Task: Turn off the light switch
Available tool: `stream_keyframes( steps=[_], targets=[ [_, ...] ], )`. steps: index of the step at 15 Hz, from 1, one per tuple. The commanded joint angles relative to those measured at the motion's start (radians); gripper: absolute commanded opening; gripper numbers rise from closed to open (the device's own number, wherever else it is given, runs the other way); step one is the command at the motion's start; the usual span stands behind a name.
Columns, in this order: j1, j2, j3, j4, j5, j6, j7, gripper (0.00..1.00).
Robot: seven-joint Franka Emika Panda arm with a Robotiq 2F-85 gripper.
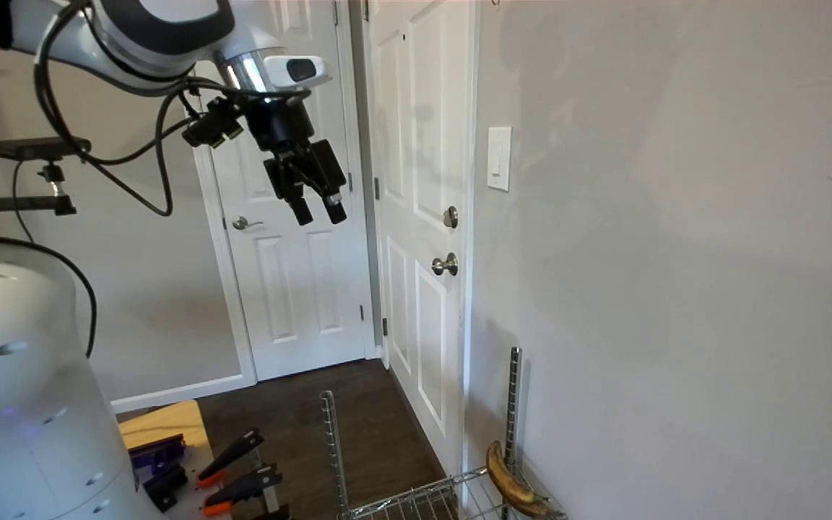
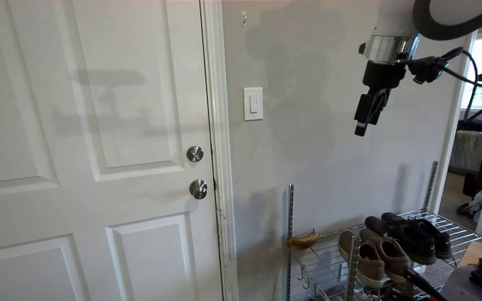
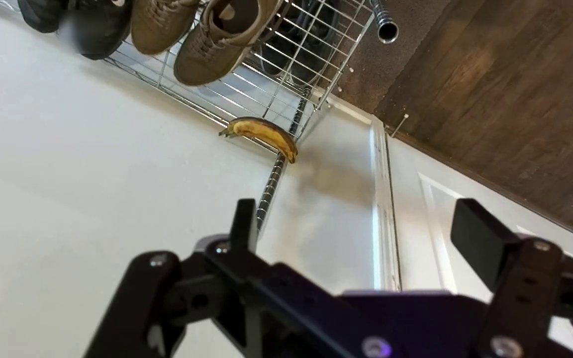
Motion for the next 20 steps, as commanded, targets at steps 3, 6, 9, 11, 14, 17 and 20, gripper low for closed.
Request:
stream_keyframes(
  steps=[3, 6, 9, 11, 14, 17, 20],
  targets=[
    [-0.010, 0.195, 0.050, 0.105, -0.053, 0.138, 0.035, 1.00],
    [-0.020, 0.263, 0.067, 0.147, -0.080, 0.199, 0.074, 1.00],
    [-0.035, 0.330, 0.082, 0.191, -0.112, 0.257, 0.126, 1.00],
    [-0.050, 0.373, 0.095, 0.224, -0.129, 0.297, 0.183, 1.00],
    [-0.066, 0.444, 0.115, 0.287, -0.169, 0.328, 0.228, 1.00],
    [-0.080, 0.524, 0.135, 0.363, -0.224, 0.341, 0.271, 1.00],
    [-0.081, 0.605, 0.142, 0.441, -0.272, 0.338, 0.311, 1.00]
  ],
)
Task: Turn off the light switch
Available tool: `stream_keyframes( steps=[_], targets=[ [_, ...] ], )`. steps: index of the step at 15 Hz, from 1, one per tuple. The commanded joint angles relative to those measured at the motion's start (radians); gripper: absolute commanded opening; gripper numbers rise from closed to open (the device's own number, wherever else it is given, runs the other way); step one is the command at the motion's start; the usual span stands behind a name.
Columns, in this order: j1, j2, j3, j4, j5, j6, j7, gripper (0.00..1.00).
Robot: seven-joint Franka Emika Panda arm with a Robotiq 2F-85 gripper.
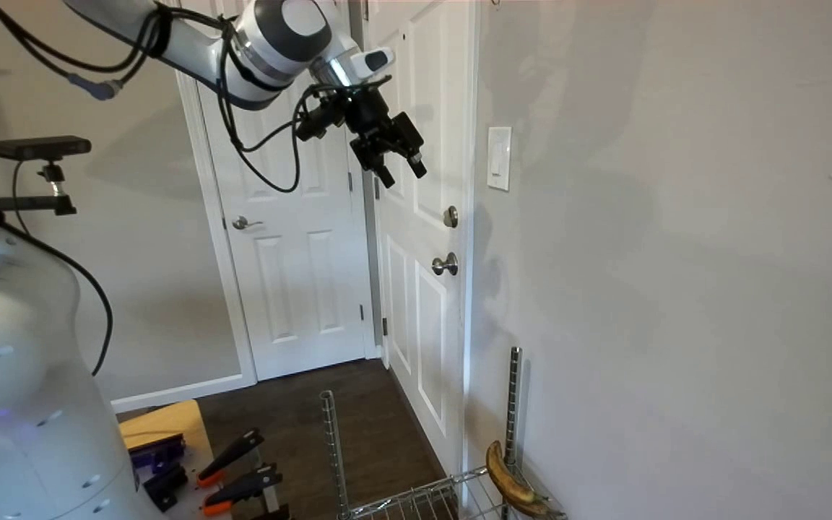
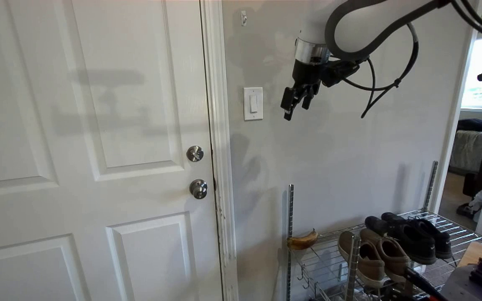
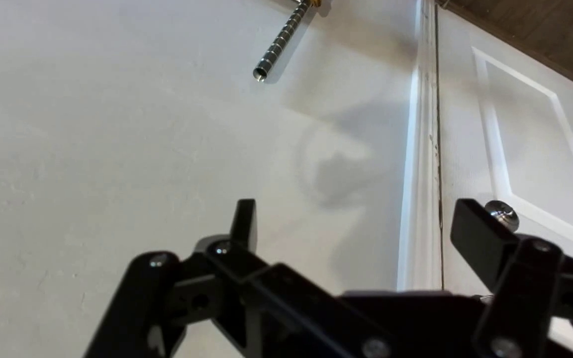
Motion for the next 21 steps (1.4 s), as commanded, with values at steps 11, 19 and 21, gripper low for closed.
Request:
stream_keyframes(
  steps=[11, 19, 21],
  targets=[
    [0.025, 0.174, -0.020, 0.165, -0.049, -0.004, 0.034, 1.00],
    [0.010, 0.201, -0.021, 0.172, -0.102, 0.042, 0.089, 1.00],
    [0.000, 0.219, -0.024, 0.177, -0.137, 0.082, 0.142, 1.00]
  ],
)
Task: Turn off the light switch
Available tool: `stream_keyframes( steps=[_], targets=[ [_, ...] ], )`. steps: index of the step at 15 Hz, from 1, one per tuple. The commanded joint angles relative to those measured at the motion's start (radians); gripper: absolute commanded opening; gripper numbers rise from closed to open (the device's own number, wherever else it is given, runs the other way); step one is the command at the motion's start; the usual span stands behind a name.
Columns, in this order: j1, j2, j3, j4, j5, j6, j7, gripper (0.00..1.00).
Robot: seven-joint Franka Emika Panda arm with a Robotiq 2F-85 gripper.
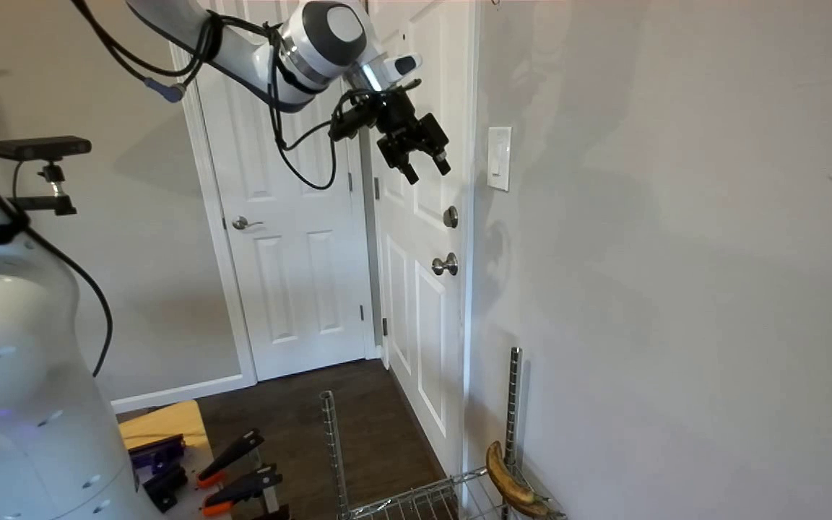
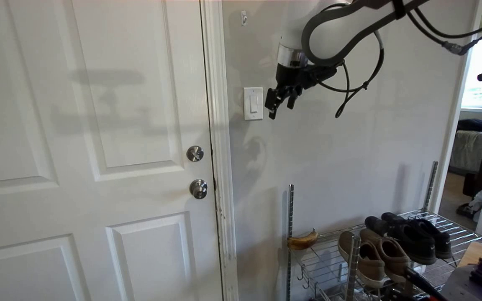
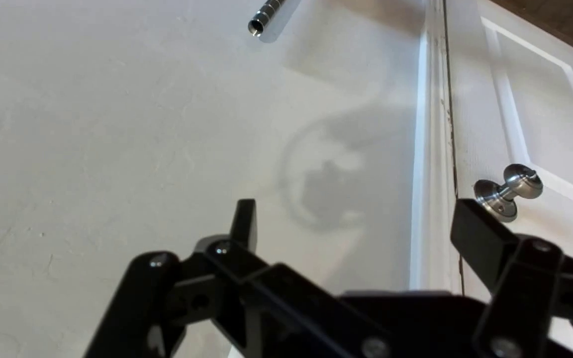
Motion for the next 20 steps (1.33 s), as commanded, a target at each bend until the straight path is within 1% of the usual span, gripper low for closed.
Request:
stream_keyframes(
  steps=[1, 6, 10, 14, 20],
  targets=[
    [-0.009, 0.044, -0.010, 0.017, -0.074, 0.079, 0.104, 1.00],
    [-0.023, 0.100, -0.021, 0.053, -0.190, 0.165, 0.267, 1.00],
    [-0.017, 0.139, -0.043, 0.107, -0.287, 0.181, 0.375, 1.00],
    [-0.002, 0.196, -0.071, 0.174, -0.329, 0.172, 0.398, 1.00],
    [0.027, 0.300, -0.124, 0.273, -0.327, 0.172, 0.378, 1.00]
  ],
)
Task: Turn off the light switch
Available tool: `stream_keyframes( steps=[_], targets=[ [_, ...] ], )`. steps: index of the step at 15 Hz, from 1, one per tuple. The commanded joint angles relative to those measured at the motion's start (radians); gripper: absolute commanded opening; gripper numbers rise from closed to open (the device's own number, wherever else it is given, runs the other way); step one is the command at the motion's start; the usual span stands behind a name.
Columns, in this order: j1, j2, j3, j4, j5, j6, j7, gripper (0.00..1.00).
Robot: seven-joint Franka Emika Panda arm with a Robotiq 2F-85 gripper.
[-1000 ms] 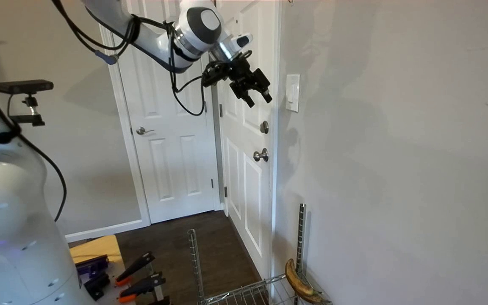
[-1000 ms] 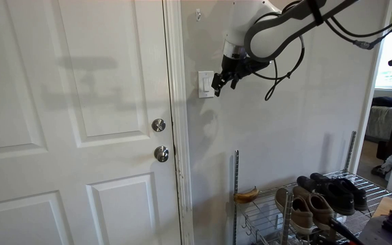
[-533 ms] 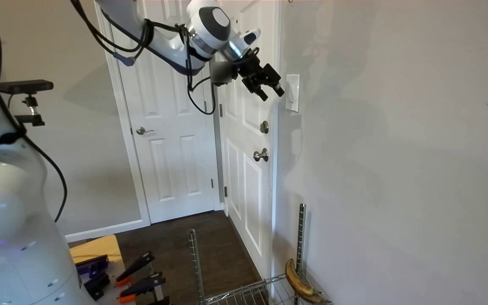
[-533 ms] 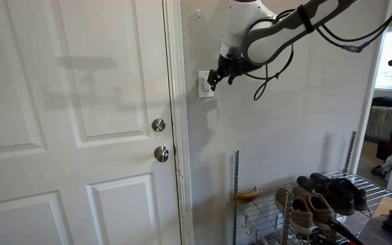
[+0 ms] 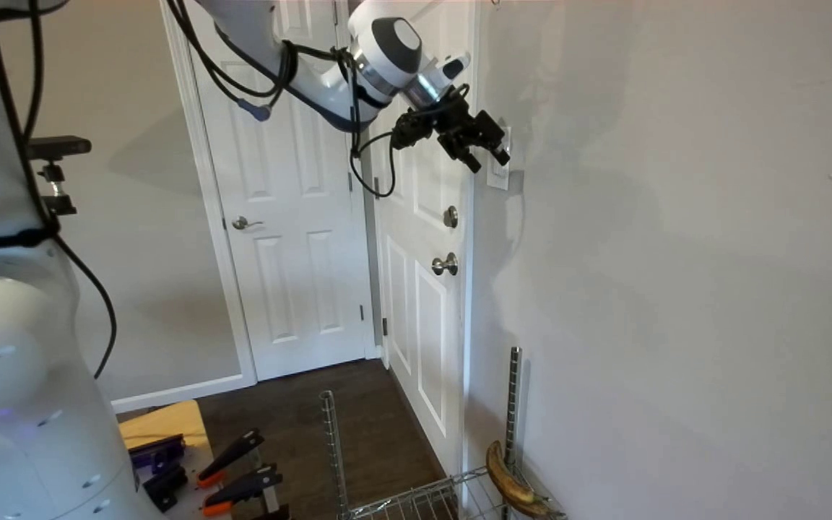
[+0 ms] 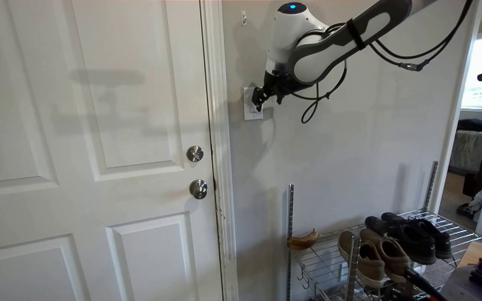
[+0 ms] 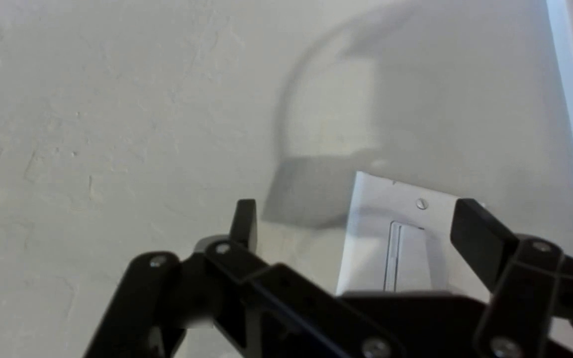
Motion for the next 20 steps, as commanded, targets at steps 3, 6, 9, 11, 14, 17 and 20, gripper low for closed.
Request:
stream_keyframes(
  steps=[3, 6, 9, 11, 14, 17, 20],
  targets=[
    [0.050, 0.082, -0.055, 0.087, -0.022, 0.012, 0.015, 1.00],
    [0.069, 0.096, -0.076, 0.107, -0.029, 0.016, 0.022, 1.00],
    [0.083, 0.102, -0.093, 0.120, -0.039, 0.015, 0.028, 1.00],
    [0.088, 0.103, -0.101, 0.118, -0.050, 0.014, 0.036, 1.00],
    [0.094, 0.105, -0.107, 0.119, -0.044, 0.005, 0.026, 1.00],
    [0.098, 0.093, -0.105, 0.113, -0.034, -0.010, 0.027, 1.00],
    [0.101, 0.064, -0.100, 0.090, -0.012, -0.034, 0.027, 1.00]
  ],
)
